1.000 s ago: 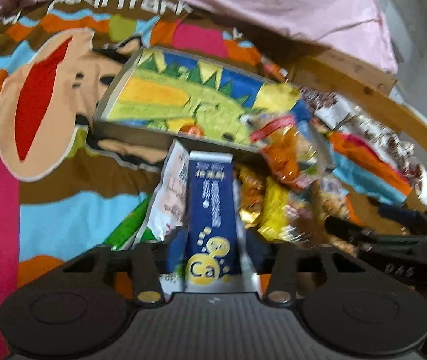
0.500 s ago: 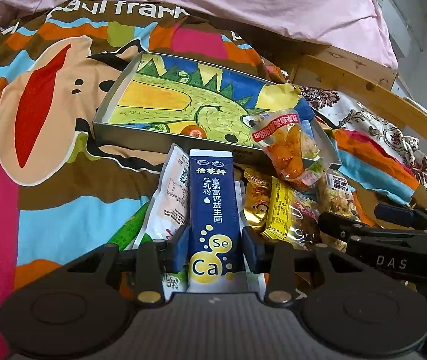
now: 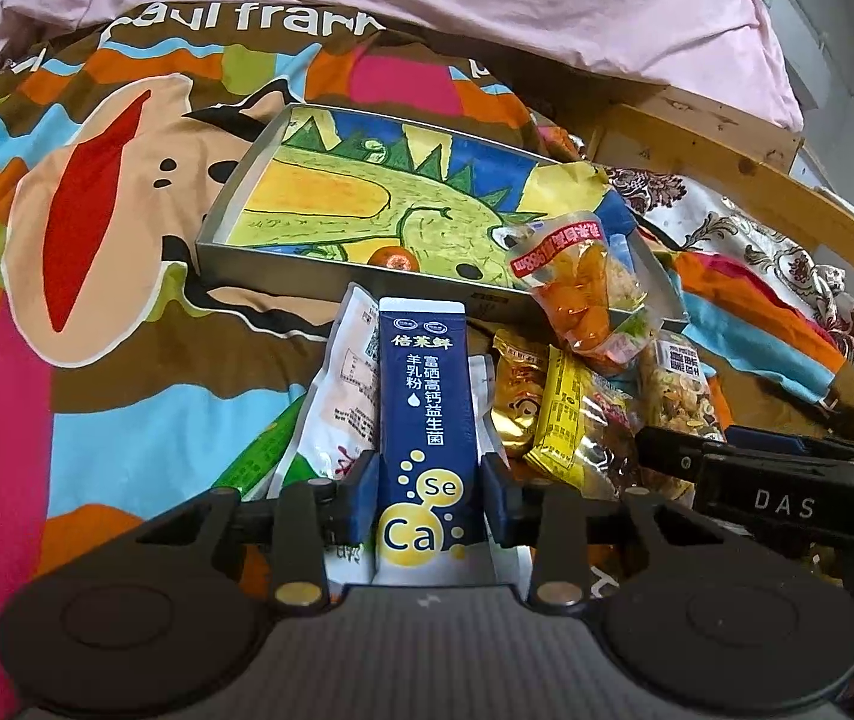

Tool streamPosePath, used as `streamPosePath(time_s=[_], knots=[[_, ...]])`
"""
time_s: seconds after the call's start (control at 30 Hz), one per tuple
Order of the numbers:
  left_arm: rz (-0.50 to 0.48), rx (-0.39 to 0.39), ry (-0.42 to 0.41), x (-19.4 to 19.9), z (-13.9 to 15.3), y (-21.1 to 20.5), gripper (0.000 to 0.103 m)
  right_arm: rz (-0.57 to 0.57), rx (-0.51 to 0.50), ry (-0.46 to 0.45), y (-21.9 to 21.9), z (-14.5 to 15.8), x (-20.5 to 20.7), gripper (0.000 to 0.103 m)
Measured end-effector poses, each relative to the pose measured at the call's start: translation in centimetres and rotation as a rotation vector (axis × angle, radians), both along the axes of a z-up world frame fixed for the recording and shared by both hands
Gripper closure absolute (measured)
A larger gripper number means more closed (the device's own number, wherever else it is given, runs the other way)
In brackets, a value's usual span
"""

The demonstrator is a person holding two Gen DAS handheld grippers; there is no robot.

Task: Organize snacks
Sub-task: 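Grasp the nut bar pack with right tool while left tool holds the milk box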

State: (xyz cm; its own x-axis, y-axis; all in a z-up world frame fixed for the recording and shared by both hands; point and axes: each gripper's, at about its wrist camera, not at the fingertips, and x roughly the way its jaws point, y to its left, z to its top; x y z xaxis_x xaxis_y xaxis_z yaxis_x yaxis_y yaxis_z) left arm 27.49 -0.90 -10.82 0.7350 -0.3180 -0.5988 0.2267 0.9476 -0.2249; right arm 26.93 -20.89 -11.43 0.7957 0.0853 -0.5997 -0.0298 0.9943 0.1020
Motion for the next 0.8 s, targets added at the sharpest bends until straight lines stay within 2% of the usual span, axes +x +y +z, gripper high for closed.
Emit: streamPosePath(time_s=[0.2, 0.37, 0.8], knots=[[0.01, 0.044, 0.024, -0.9, 0.4, -0.7, 0.065, 0.022, 0.024, 0.033, -0.3, 0.5, -1.4, 0.052], [0.019, 0.061, 0.042, -1.6, 0.8, -1.0, 0.065, 0.038, -0.016, 0.027, -0.2, 1.0, -2.5, 0.054], [0.005, 0.056, 0.036, -1.1, 0.4, -1.1, 0.062, 0.039, -0.05, 0.033, 0.6, -0.3, -0.9, 0.035]])
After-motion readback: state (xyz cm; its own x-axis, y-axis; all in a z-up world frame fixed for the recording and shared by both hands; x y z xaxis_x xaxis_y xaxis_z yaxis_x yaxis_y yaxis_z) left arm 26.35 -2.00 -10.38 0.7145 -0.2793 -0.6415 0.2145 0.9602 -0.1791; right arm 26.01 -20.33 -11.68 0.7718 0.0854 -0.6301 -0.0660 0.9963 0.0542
